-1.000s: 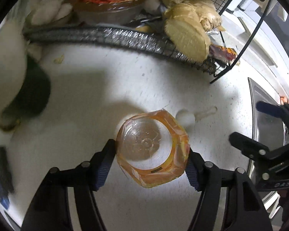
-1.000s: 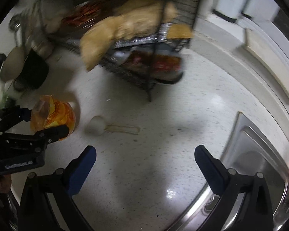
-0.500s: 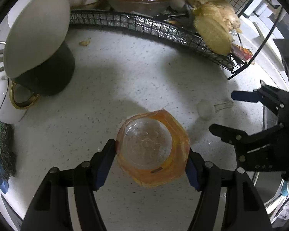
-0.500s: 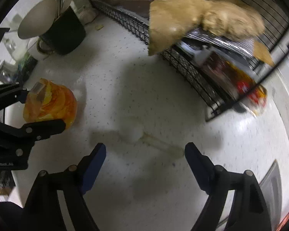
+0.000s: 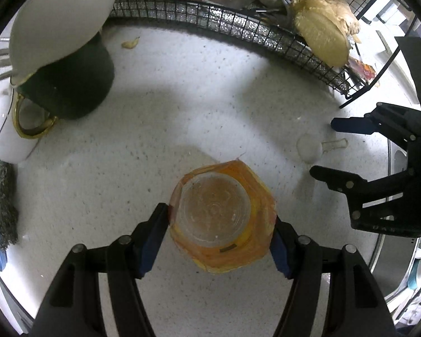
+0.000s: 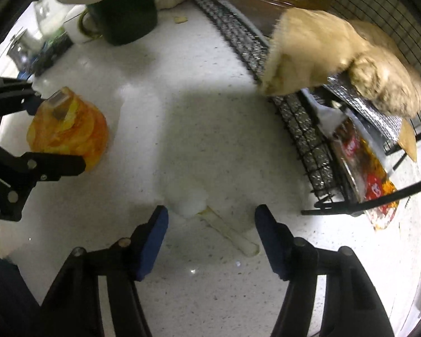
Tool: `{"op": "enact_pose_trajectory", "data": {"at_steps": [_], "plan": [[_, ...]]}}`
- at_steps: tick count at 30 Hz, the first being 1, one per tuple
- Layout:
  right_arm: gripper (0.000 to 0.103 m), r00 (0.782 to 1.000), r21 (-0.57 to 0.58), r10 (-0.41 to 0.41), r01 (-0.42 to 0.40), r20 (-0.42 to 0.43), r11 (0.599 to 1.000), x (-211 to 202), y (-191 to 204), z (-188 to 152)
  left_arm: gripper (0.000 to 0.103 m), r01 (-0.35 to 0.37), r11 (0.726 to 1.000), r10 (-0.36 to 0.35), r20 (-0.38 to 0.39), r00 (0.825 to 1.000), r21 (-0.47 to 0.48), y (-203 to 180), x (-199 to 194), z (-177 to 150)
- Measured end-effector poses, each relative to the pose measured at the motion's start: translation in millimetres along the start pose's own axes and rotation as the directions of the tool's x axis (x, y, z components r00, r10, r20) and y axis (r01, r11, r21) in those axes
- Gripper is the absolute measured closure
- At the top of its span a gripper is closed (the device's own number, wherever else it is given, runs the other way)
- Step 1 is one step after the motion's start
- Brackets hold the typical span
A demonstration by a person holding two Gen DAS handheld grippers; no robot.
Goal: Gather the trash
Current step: 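Grasp the white plastic spoon with the right tool while the left tool holds the cup, then carry the cup and spoon down toward the red bucket with both tools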
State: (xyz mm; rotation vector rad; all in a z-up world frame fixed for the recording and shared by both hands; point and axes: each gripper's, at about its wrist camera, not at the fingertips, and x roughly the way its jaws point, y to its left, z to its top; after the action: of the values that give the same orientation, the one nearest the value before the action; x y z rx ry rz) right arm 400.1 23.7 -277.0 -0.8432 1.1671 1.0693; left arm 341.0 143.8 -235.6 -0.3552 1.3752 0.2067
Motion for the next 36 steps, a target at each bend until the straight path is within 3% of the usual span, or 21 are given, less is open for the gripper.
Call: {"op": "enact_pose_trajectory", "data": {"at_steps": [5, 8, 9, 10, 14, 19, 27, 36], "plan": [[0.043, 1.000, -0.017, 0.004, -0.004, 0.009, 1.000, 6, 15, -2, 0.039, 0.000, 1.000, 0.000, -0.001, 1.000, -0.012, 6, 6, 0], [0.060, 0.999, -0.027, 0.010, -0.009, 0.032, 1.000, 12, 30, 4, 0.039, 0.000, 1.000, 0.000, 0.000, 1.000, -0.021, 4, 9, 1], [0.074, 0.999, -0.028, 0.012, -0.011, 0.039, 1.000, 13, 35, 6, 0.039, -0.002, 1.000, 0.002, 0.001, 1.000, -0.025, 2, 10, 0], [0.075, 0.999, -0.026, 0.015, -0.014, 0.041, 1.000, 13, 35, 14, 0.039, -0.006, 1.000, 0.006, 0.001, 1.000, -0.027, 1, 11, -2], [0.076, 0.999, -0.016, 0.006, -0.005, 0.052, 1.000, 20, 45, 22, 0.039, -0.010, 1.000, 0.010, -0.002, 1.000, -0.024, -4, 9, -6], [0.076, 0.997, 0.047, -0.015, 0.012, 0.074, 0.999, 9, 47, 7, 0.039, -0.007, 1.000, 0.007, 0.024, 1.000, 0.014, -17, -3, -12], [0.076, 0.988, 0.216, -0.084, 0.053, 0.133, 0.975, -47, 70, -24, 0.039, 0.028, 0.990, -0.043, 0.106, 0.993, 0.138, -55, -41, -34], [0.076, 0.967, 0.370, -0.172, 0.093, 0.188, 0.925, -116, 105, -79, 0.039, 0.045, 0.961, -0.096, 0.173, 0.980, 0.273, -87, -98, -67]]}}
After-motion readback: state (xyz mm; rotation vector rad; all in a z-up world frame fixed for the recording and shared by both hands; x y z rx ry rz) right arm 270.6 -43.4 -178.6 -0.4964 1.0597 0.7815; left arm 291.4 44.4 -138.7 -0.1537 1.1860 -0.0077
